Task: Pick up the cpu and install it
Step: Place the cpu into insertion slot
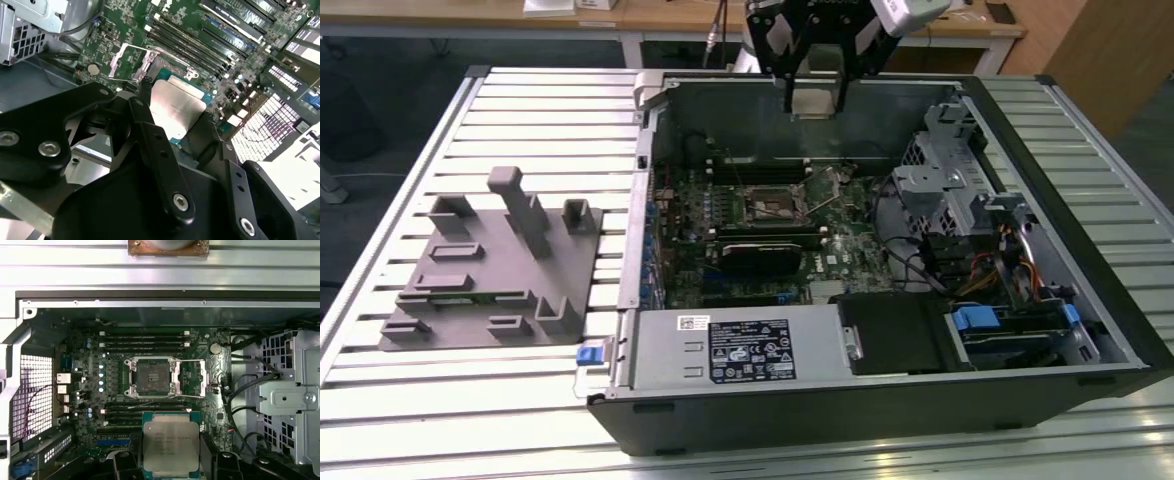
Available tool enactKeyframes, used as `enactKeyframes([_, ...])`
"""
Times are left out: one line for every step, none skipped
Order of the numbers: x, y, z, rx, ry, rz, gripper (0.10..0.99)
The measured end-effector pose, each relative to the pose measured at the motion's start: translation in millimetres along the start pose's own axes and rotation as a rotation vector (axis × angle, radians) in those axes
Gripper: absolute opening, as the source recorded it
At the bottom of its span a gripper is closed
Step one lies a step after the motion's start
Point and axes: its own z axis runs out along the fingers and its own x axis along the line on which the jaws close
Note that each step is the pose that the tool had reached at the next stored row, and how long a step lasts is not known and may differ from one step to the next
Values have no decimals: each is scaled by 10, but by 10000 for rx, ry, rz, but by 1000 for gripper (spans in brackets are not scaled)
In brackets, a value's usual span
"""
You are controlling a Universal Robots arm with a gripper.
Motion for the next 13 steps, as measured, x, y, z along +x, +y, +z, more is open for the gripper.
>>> enactKeyframes([0,0,0,6,-5,119,541])
enactKeyframes([0,0,0,12,-13,296,541])
enactKeyframes([0,0,1,15,-21,474,541])
enactKeyframes([0,0,1,20,-30,659,541])
enactKeyframes([0,0,2,25,-38,839,541])
enactKeyframes([0,0,3,29,-46,1014,541])
enactKeyframes([0,0,4,33,-54,1195,541])
enactKeyframes([0,0,5,37,-61,1354,541])
enactKeyframes([0,0,5,42,-68,1530,541])
enactKeyframes([0,0,7,45,-75,1672,541])
enactKeyframes([0,0,7,50,-83,1843,541])
enactKeyframes([0,0,9,53,-90,1996,541])
enactKeyframes([0,0,10,56,-97,2151,541])
